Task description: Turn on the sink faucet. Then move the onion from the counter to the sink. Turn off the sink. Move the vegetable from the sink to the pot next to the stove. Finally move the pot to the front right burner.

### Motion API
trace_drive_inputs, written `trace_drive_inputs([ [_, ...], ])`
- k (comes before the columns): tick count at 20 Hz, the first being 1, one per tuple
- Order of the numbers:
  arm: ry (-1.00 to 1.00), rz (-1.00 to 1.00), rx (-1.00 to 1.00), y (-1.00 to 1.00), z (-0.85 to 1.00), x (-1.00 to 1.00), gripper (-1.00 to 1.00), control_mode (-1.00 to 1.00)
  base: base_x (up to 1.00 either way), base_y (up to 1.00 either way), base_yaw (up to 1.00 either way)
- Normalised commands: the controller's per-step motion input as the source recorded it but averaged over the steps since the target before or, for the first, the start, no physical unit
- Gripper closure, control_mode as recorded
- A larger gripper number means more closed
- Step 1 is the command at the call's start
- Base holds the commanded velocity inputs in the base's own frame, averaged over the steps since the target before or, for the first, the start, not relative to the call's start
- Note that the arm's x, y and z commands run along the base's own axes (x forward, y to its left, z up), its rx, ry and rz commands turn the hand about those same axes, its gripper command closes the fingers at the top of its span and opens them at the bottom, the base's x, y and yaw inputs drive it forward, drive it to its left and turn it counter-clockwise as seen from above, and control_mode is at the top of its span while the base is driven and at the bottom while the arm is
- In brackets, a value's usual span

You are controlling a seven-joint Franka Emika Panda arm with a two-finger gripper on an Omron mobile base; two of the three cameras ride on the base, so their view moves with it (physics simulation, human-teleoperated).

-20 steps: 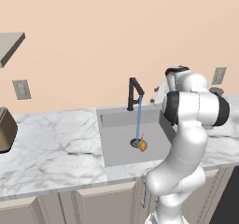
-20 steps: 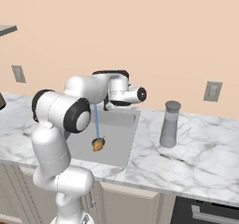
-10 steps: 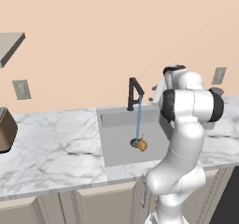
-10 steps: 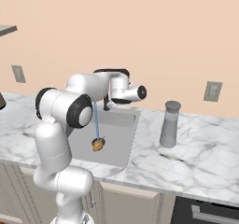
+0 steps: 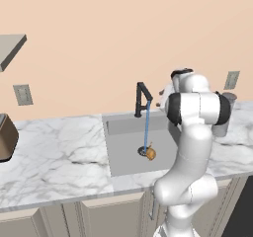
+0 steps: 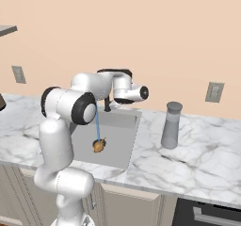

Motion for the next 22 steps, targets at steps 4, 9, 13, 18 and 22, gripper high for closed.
trace_drive_inputs([
  [4,-0.02,0.04,-0.02,0.0,-0.13,0.21,-1.0,-1.0,0.0,0.0,0.0],
  [9,-0.01,0.04,-0.02,0.0,-0.14,0.25,-1.0,-1.0,0.0,0.0,0.0],
  [13,-0.01,0.04,-0.01,0.0,-0.11,0.22,-1.0,-1.0,0.0,0.0,0.0],
  [18,0.0,0.04,-0.02,0.0,-0.15,0.24,-1.0,-1.0,0.0,0.0,0.0],
  [22,0.0,0.04,-0.03,0.0,-0.18,0.26,-1.0,-1.0,0.0,0.0,0.0],
])
